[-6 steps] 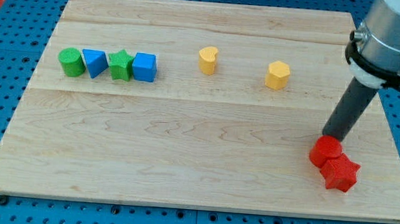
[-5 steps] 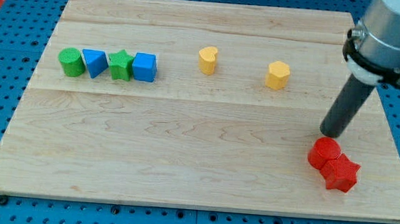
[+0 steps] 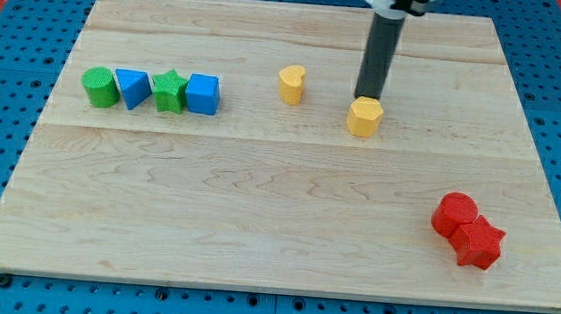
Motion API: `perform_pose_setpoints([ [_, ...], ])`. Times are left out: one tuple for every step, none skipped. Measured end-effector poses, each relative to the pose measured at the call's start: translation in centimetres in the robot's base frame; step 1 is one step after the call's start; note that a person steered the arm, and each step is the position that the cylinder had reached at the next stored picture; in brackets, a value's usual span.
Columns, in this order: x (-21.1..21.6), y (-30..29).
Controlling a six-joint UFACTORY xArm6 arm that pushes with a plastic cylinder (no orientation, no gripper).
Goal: Push the yellow hexagon near to the red circle
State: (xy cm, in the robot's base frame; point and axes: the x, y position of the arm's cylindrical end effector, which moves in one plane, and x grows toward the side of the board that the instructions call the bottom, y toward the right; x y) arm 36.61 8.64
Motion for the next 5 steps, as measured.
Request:
perform_pose_setpoints([
  [4.0,1.4],
  [7.3,6.8],
  [7.3,7.3],
  [2.6,3.2],
  [4.9,-0.6],
])
